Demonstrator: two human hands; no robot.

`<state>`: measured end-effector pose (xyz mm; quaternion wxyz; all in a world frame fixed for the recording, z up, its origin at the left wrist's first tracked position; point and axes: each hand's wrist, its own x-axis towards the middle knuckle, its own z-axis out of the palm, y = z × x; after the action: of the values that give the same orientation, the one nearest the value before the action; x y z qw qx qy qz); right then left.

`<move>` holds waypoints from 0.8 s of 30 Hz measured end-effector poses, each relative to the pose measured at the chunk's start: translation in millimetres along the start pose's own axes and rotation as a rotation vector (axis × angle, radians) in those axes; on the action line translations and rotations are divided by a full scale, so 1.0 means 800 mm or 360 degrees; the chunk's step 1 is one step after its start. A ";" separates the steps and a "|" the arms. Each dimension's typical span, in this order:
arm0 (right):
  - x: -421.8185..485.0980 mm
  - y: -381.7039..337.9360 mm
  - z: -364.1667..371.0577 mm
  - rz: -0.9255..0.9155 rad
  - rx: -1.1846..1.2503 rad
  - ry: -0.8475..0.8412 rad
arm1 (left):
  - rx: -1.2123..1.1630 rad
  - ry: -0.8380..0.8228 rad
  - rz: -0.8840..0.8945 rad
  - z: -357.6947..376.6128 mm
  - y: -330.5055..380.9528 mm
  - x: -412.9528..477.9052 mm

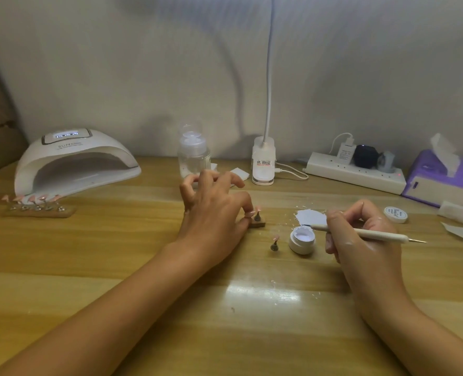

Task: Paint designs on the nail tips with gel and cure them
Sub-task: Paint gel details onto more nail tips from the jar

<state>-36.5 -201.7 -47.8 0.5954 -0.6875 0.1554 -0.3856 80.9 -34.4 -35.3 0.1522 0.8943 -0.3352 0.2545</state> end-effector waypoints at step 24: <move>0.002 0.001 -0.001 0.0009 -0.0030 0.0029 | -0.0971 -0.0523 0.0067 -0.003 0.016 -0.030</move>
<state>-35.7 -203.6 -47.7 0.5887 -0.6890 0.1663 -0.3887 55.8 -30.4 -45.7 0.3513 0.8295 -0.4342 -0.0018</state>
